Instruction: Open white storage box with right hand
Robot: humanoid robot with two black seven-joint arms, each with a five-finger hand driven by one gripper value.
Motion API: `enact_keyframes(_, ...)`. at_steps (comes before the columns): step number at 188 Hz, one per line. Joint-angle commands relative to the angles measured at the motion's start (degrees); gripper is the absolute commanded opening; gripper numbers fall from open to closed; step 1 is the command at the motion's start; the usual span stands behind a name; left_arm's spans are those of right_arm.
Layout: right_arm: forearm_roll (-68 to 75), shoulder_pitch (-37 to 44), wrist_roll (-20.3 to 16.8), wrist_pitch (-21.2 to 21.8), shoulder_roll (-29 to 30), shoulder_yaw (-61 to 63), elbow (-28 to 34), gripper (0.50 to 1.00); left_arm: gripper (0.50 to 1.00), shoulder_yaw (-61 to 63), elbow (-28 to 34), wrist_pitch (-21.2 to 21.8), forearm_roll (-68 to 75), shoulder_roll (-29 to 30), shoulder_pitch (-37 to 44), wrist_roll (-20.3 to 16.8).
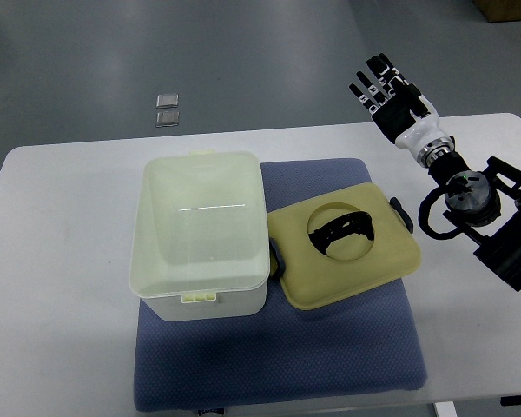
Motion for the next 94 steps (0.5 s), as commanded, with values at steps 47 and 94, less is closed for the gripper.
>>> enact_keyframes(47, -20.4, 0.8, -1.1, 12.0, 0.9, -1.2, -6.3, 0.944, 1.000, 0.0, -0.4, 0.1, -0.1, 0.0, 0.0, 0.0)
enact_keyframes(94, -34.1, 5.5, -3.5, 12.8, -0.8, -5.7, -6.4, 0.944, 1.000, 0.1, -0.5, 0.1, -0.1, 0.0, 0.0, 0.0)
